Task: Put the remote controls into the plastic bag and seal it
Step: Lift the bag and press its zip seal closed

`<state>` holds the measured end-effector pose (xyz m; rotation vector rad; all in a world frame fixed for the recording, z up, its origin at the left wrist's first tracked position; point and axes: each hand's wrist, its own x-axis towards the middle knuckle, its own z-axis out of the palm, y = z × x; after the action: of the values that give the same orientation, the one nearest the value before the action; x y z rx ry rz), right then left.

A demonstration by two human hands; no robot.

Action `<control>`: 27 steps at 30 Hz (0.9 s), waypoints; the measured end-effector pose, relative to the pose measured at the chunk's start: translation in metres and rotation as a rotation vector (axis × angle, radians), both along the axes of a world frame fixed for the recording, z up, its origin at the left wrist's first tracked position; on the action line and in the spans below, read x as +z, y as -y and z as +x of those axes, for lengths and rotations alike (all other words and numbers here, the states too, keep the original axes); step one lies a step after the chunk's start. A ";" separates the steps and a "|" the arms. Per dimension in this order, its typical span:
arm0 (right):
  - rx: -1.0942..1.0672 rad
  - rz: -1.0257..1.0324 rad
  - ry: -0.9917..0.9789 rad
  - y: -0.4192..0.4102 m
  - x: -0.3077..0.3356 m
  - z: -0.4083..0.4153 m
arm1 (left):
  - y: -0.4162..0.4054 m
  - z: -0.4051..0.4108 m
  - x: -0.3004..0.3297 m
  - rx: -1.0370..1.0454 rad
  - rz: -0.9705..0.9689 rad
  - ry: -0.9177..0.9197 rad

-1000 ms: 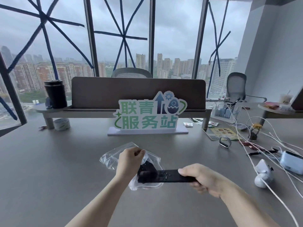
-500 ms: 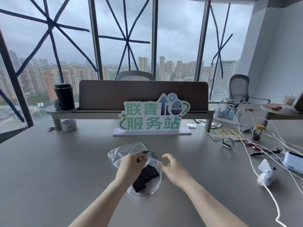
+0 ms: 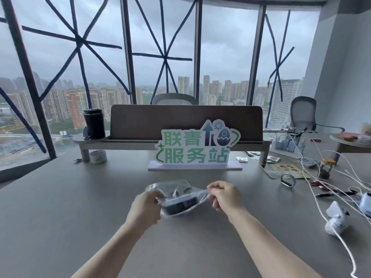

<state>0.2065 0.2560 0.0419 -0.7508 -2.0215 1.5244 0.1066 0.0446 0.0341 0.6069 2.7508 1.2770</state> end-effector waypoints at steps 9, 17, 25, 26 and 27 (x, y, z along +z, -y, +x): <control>0.015 -0.088 -0.397 0.004 0.127 0.010 | 0.010 -0.017 0.154 -0.108 0.508 -0.078; 0.015 0.176 -0.223 -0.003 0.141 0.028 | 0.013 -0.007 0.137 -0.213 0.462 -0.047; -0.075 0.394 -0.142 -0.001 0.154 0.043 | 0.014 -0.002 0.134 -0.049 0.485 -0.196; -0.100 0.418 -0.137 0.000 0.156 0.045 | 0.014 -0.001 0.135 -0.054 0.517 -0.156; -0.126 0.448 -0.118 0.000 0.158 0.047 | 0.012 0.002 0.135 -0.062 0.543 -0.124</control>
<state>0.2539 0.2564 0.1999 -0.5779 -2.0749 0.9688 0.1082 0.0324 0.1691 0.8142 2.4342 2.0480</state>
